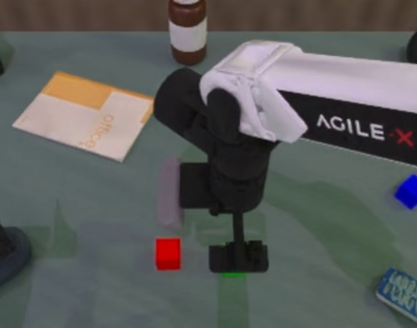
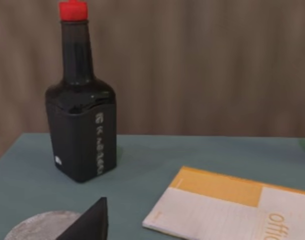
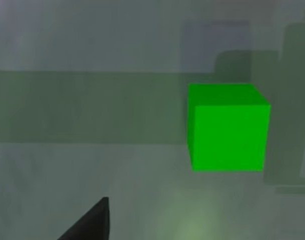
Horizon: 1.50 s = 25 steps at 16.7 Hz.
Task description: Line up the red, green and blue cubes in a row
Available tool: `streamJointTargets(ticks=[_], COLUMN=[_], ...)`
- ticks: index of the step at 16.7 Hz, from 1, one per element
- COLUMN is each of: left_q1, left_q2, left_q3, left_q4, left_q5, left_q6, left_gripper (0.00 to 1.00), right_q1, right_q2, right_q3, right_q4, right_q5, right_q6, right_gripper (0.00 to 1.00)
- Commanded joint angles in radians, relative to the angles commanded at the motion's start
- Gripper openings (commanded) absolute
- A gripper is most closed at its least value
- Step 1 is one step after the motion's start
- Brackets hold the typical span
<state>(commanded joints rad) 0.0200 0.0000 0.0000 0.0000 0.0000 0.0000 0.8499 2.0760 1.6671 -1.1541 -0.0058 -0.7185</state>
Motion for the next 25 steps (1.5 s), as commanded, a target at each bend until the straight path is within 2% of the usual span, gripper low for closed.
streamJointTargets(ticks=[4,6,9,15,17,20,25], left_q1=[0.000,0.000,0.000,0.000,0.000,0.000,0.000], left_q2=[0.000,0.000,0.000,0.000,0.000,0.000,0.000], left_q3=[0.000,0.000,0.000,0.000,0.000,0.000,0.000], left_q4=[0.000,0.000,0.000,0.000,0.000,0.000,0.000], left_q5=[0.000,0.000,0.000,0.000,0.000,0.000,0.000], left_q6=[0.000,0.000,0.000,0.000,0.000,0.000,0.000], left_gripper=[1.00,1.00,1.00,1.00,1.00,1.00,1.00], right_q1=[-0.019,-0.076,-0.224,-0.625,-0.713,-0.767,-0.764], right_q2=[0.002,-0.004,-0.021,-0.059,-0.073,-0.084,-0.078], right_q3=[-0.006,-0.021,-0.060,-0.164,-0.189,-0.206,-0.204], right_q4=[0.005,0.014,0.035,0.084,0.100,0.113,0.115], right_q5=[0.000,0.001,0.002,0.006,0.007,0.007,0.007], right_q6=[0.002,0.010,0.034,0.092,0.107,0.118,0.117], right_gripper=[1.00,1.00,1.00,1.00,1.00,1.00,1.00])
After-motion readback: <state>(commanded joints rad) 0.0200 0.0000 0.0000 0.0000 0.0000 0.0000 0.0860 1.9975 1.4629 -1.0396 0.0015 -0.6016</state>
